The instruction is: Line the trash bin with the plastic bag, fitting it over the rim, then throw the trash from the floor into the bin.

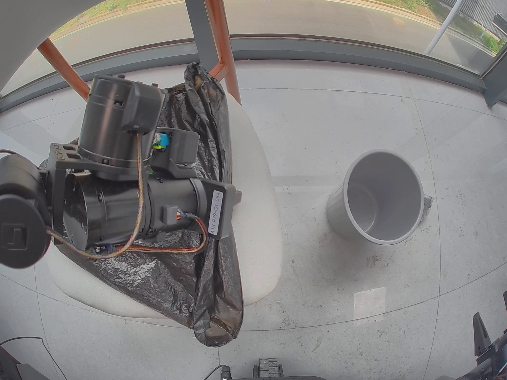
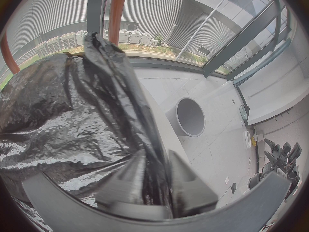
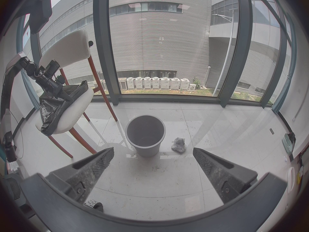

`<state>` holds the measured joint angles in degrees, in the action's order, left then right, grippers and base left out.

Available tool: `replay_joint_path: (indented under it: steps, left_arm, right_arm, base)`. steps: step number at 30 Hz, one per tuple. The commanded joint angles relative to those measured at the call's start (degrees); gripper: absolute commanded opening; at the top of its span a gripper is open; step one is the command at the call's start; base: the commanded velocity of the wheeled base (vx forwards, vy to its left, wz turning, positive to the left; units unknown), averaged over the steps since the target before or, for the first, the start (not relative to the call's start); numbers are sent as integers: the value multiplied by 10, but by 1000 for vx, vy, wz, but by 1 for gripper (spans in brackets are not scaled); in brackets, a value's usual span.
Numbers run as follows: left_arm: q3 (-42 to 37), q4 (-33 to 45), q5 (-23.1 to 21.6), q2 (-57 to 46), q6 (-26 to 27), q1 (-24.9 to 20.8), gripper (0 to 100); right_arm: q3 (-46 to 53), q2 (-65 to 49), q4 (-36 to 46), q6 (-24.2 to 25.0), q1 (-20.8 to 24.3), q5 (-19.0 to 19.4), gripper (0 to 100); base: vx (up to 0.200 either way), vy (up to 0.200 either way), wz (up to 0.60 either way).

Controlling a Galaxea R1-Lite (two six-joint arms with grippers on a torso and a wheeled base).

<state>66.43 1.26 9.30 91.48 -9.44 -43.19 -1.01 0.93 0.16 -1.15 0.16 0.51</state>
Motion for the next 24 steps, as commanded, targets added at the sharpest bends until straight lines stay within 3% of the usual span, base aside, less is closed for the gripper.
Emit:
replay_joint_path:
  steps: [1,8,13,22,24]
  left_arm:
    - [-2,0,0,1,-1,0,0]
    - [11,-3,-7,-5,-37,2,0]
    - [7,-6,-50,-56,-109,5,0]
    - [5,-4,-56,-105,-112,7,0]
    - [-1,-5,-58,-106,-113,6,0]
  right_arm:
    - [10,-1,0,0,0,0,100]
    - [10,-2,0,1,0,0,100]
    - [10,-2,0,2,0,1,100]
    - [10,-2,0,3,1,1,100]
    - [10,-2,0,3,1,1,100]
  base:
    - [0,0,0]
    - [0,0,0]
    - [0,0,0]
    - [0,0,0]
    - [0,-200,0]
